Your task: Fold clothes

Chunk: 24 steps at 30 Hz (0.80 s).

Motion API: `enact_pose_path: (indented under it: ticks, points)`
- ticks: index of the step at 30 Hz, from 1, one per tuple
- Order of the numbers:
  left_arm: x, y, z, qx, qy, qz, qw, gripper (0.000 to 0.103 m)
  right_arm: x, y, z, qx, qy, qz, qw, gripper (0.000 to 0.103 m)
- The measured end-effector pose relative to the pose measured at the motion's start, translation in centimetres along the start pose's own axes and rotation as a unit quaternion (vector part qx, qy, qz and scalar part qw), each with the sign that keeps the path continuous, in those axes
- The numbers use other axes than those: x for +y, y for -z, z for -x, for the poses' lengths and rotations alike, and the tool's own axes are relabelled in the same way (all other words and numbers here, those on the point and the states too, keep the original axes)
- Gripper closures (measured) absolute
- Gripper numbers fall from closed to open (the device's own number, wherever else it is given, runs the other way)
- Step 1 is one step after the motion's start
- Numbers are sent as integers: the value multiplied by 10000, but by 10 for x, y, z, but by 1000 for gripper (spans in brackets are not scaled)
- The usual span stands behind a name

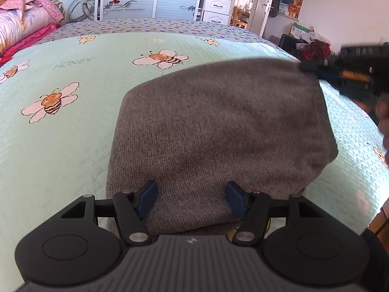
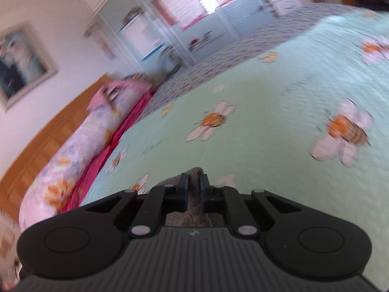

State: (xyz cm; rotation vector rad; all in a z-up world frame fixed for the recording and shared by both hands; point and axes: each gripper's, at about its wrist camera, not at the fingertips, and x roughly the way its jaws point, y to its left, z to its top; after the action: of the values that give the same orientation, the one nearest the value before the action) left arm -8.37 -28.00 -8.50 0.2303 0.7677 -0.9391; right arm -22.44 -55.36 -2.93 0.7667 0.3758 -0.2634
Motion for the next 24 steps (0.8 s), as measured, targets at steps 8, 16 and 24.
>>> enact_pose_path:
  ticks: [8, 16, 24]
  points:
    - [1, -4, 2, 95, 23, 30, 9999, 38, -66, 29, -31, 64, 243, -1324, 9909, 97]
    - [-3, -3, 0, 157, -17, -134, 9998, 37, -36, 26, 6, -406, 346, -781, 9955, 85]
    - [-7, 4, 7, 221, 3, -340, 9992, 37, -6, 89, 8, 286, 946, 734, 9924, 92]
